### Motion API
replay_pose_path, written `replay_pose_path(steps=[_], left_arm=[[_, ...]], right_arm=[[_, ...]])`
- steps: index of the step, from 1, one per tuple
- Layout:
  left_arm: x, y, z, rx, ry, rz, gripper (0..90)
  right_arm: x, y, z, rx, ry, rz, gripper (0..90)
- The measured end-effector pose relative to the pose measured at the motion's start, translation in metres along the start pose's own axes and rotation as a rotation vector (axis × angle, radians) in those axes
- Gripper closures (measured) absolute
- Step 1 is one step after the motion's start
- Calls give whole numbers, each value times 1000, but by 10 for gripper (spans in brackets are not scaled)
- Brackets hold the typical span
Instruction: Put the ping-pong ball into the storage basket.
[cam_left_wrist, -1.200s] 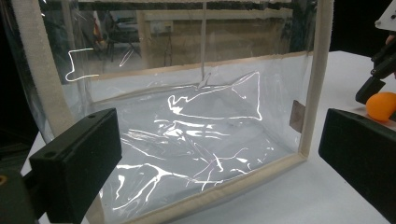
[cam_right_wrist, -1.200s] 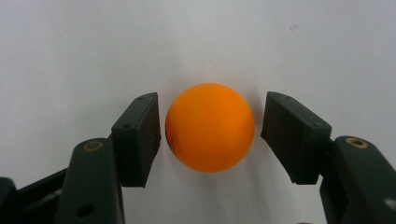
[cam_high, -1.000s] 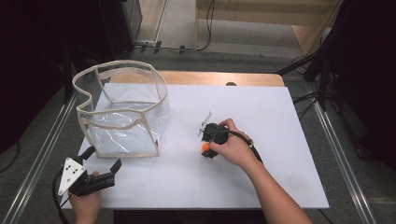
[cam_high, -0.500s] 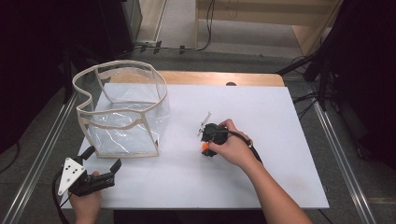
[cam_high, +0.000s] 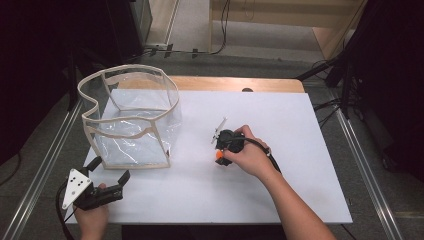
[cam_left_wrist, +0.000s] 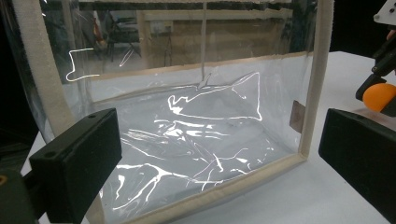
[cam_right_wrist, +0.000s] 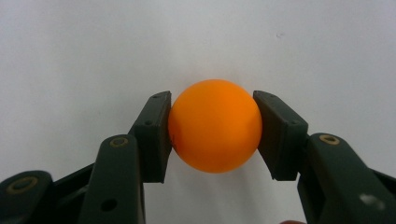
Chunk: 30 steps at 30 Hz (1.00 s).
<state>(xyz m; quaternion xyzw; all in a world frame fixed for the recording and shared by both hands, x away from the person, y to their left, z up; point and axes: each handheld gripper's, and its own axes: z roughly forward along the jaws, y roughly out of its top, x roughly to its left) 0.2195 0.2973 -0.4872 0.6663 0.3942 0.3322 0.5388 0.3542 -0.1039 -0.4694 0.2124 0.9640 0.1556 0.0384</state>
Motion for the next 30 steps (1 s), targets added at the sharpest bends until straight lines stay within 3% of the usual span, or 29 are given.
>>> replay_pose_path(steps=[30], left_arm=[[0,0,0,-1,-1,-2,1]], right_arm=[[-1,24,-21,-17,3,-41,476]])
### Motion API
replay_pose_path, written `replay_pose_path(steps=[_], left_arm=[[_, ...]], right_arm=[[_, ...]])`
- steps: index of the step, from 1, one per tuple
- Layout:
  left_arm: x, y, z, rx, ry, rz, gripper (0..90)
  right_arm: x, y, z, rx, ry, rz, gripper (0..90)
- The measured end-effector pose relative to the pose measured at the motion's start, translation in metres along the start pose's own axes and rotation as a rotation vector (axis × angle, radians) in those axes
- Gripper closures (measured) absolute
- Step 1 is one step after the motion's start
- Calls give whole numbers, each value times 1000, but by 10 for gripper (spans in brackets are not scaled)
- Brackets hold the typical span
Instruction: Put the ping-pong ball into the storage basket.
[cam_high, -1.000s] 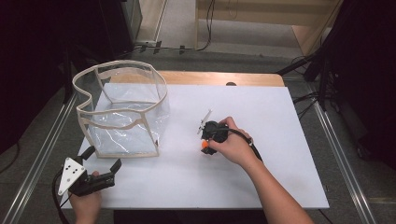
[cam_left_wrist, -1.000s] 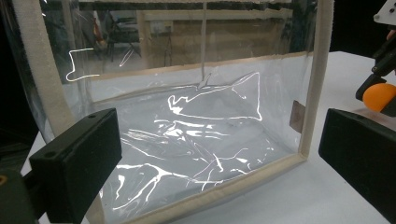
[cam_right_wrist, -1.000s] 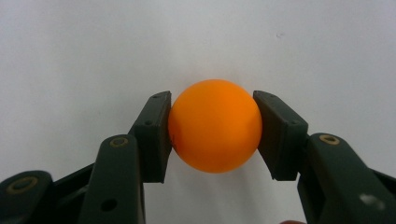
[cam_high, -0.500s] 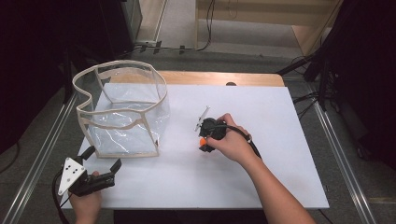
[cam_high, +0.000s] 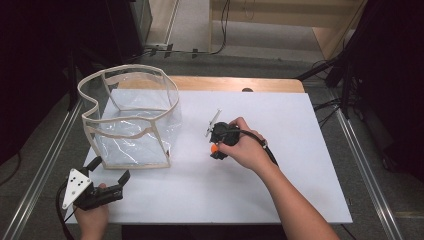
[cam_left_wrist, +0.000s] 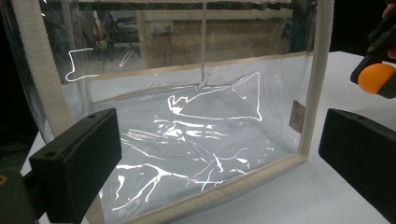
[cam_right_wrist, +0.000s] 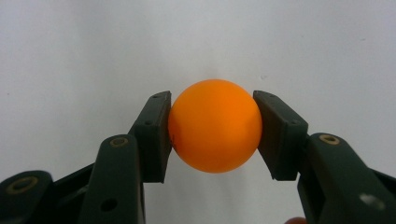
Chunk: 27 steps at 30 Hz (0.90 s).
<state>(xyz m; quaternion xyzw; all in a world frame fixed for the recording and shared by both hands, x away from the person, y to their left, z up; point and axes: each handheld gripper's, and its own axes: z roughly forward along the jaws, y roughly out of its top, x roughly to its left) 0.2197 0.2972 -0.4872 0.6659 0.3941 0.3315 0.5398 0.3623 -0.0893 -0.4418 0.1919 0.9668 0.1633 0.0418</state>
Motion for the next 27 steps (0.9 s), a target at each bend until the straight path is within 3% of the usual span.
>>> replay_pose_path(steps=[27], left_arm=[[0,0,0,1,-2,-1,1]], right_arm=[[-1,20,-23,-33,17,-35,475]])
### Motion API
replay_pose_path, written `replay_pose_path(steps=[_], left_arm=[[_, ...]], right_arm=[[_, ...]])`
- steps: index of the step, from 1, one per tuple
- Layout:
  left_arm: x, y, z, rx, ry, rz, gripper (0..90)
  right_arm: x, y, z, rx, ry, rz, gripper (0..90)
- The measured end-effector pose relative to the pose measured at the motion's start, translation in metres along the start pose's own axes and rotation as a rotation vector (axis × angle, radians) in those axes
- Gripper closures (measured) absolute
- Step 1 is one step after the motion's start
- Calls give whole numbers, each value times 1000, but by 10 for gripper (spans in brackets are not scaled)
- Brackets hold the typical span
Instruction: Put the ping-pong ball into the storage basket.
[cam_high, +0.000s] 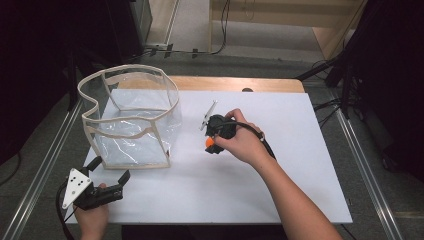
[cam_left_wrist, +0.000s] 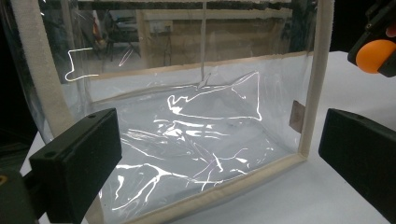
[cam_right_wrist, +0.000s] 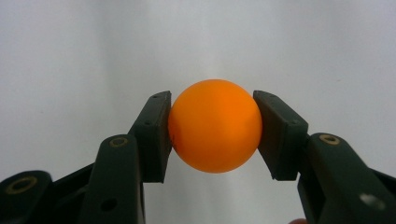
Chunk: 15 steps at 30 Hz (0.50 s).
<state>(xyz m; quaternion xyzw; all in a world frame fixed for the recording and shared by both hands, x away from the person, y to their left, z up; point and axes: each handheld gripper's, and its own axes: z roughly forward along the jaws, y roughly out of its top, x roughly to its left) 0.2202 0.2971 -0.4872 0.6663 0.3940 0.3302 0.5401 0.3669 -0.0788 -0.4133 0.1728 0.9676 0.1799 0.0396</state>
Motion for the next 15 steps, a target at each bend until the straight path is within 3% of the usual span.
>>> replay_pose_path(steps=[15], left_arm=[[0,0,0,1,1,-1,0]], right_arm=[[1,13,-10,-17,14,-33,474]])
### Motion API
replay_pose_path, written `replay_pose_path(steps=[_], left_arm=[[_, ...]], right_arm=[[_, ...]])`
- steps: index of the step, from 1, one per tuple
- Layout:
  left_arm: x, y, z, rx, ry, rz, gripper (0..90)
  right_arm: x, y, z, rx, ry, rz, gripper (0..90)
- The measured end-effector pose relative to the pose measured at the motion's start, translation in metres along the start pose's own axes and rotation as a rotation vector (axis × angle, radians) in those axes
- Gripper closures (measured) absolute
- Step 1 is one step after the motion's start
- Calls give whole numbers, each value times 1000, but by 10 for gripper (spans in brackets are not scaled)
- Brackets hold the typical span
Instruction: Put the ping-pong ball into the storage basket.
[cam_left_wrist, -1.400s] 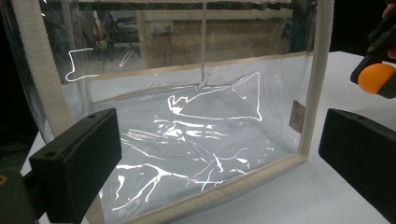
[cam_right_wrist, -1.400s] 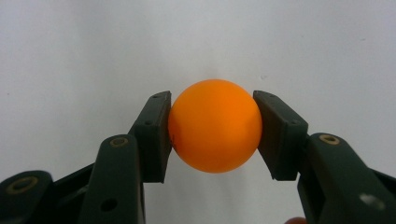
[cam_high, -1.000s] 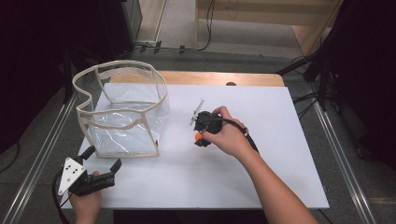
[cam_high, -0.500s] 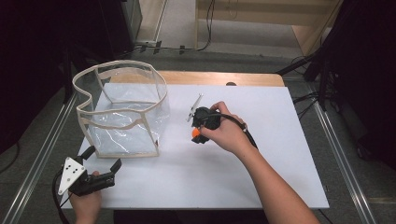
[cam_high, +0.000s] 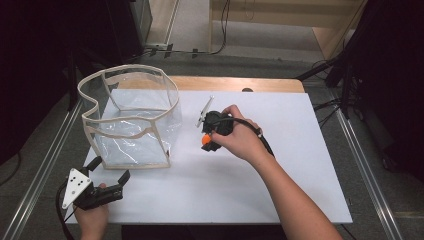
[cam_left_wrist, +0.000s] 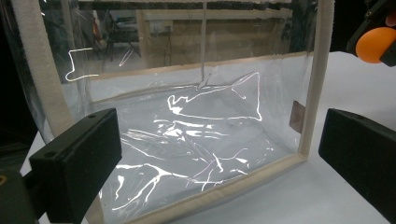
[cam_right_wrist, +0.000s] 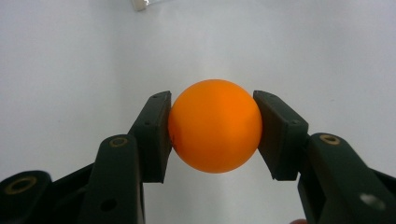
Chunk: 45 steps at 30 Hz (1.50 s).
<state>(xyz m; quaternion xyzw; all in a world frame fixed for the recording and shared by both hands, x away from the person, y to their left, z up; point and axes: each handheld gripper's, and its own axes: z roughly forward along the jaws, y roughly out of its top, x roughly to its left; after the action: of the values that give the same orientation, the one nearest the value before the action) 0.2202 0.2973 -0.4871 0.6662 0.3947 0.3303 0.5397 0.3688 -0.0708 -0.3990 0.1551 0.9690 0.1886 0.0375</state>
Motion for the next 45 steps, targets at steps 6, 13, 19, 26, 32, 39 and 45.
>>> replay_pose_path(steps=[6,13,19,26,32,39,45], left_arm=[[0,0,0,-1,-1,-1,1],[0,0,0,-1,-1,0,1],[0,0,0,-1,-1,1,0],[0,0,0,-1,0,0,1],[0,0,0,-1,-1,-1,1],[0,0,0,0,-2,0,1],[0,0,0,0,-2,1,1]], right_arm=[[1,4,-2,-13,3,-6,473],[2,11,-7,-22,8,-11,474],[3,16,-10,-22,6,-23,474],[4,22,-15,-28,8,-30,473],[5,28,-19,-30,9,-34,474],[5,35,-24,-41,16,-45,474],[4,40,-29,-44,23,-48,474]])
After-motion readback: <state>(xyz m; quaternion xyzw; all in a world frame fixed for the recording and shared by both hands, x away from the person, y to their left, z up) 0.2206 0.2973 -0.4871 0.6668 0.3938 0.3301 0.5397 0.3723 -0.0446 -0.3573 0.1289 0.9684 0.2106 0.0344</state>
